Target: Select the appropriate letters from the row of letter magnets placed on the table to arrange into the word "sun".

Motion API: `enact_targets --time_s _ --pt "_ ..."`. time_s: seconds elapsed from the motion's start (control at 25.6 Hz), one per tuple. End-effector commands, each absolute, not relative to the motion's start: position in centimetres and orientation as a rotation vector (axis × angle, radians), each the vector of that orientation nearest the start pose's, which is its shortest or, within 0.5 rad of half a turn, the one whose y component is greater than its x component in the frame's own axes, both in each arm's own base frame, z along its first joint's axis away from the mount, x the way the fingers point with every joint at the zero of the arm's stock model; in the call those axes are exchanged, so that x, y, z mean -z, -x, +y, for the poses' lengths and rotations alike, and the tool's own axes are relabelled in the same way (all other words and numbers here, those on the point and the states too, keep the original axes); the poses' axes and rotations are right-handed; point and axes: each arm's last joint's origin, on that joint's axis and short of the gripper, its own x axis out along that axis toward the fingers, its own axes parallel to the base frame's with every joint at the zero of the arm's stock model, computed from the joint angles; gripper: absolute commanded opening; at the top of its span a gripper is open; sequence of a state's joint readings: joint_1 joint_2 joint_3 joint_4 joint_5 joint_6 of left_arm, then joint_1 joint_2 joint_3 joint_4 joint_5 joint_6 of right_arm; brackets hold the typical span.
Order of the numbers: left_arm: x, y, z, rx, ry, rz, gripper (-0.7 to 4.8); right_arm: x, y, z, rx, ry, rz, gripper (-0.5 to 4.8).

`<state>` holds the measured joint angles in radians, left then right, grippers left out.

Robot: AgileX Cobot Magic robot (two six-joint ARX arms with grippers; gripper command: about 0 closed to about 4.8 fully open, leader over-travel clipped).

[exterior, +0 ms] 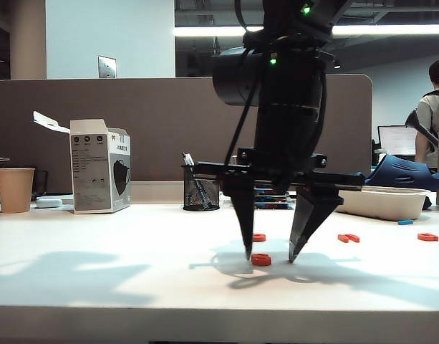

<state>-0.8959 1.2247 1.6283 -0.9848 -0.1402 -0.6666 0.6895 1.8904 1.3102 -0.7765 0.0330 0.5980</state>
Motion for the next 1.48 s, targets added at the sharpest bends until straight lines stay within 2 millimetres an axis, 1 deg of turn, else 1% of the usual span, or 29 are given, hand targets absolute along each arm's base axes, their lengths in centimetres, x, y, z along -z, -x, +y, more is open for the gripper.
enact_targets --time_s 0.04,0.23,0.31,0.43,0.51,0.55,0.66,0.82,0.9,1.13,1.25,1.48 --pt "-45.2 -13.6 -16.3 0.528 0.328 0.719 -0.05 -18.0 -27.9 23.0 -0.184 -0.02 1.395 2.33" --pt "-45.2 -13.6 -16.3 0.528 0.328 0.719 -0.05 -19.3 -28.4 23.6 -0.238 -0.038 1.368 2.35" --pt "-45.2 -13.6 -16.3 0.528 0.328 0.719 -0.05 -20.8 -28.8 23.9 -0.261 -0.029 1.349 2.35" --pt "-45.2 -13.6 -16.3 0.528 0.328 0.719 -0.05 -22.1 -29.1 24.0 -0.28 0.023 1.327 2.35" --pt "-45.2 -13.6 -16.3 0.528 0.328 0.719 -0.05 -23.0 -29.6 23.9 -0.262 0.076 1.277 2.34" --pt "-45.2 -13.6 -16.3 0.528 0.328 0.719 -0.05 -23.8 -30.1 23.7 -0.216 0.132 1.21 2.34" --pt "-45.2 -13.6 -16.3 0.528 0.328 0.719 -0.05 -24.4 -31.0 23.2 -0.156 0.144 1.148 2.33" --pt "-45.2 -13.6 -16.3 0.528 0.328 0.719 -0.05 -23.9 -32.1 22.0 -0.129 0.073 1.183 2.32" --pt "-45.2 -13.6 -16.3 0.528 0.329 0.718 -0.05 -22.3 -33.2 21.3 -0.086 0.057 1.227 2.32" --pt "-45.2 -13.6 -16.3 0.528 0.329 0.718 -0.05 -19.9 -34.3 21.0 -0.045 0.054 1.27 2.32" --pt "-45.2 -13.6 -16.3 0.528 0.329 0.718 -0.05 -19.0 -35.0 20.5 -0.023 0.046 1.286 2.32" --pt "-45.2 -13.6 -16.3 0.528 0.329 0.718 -0.05 -18.1 -35.7 19.8 -0.013 -0.003 1.312 2.32"
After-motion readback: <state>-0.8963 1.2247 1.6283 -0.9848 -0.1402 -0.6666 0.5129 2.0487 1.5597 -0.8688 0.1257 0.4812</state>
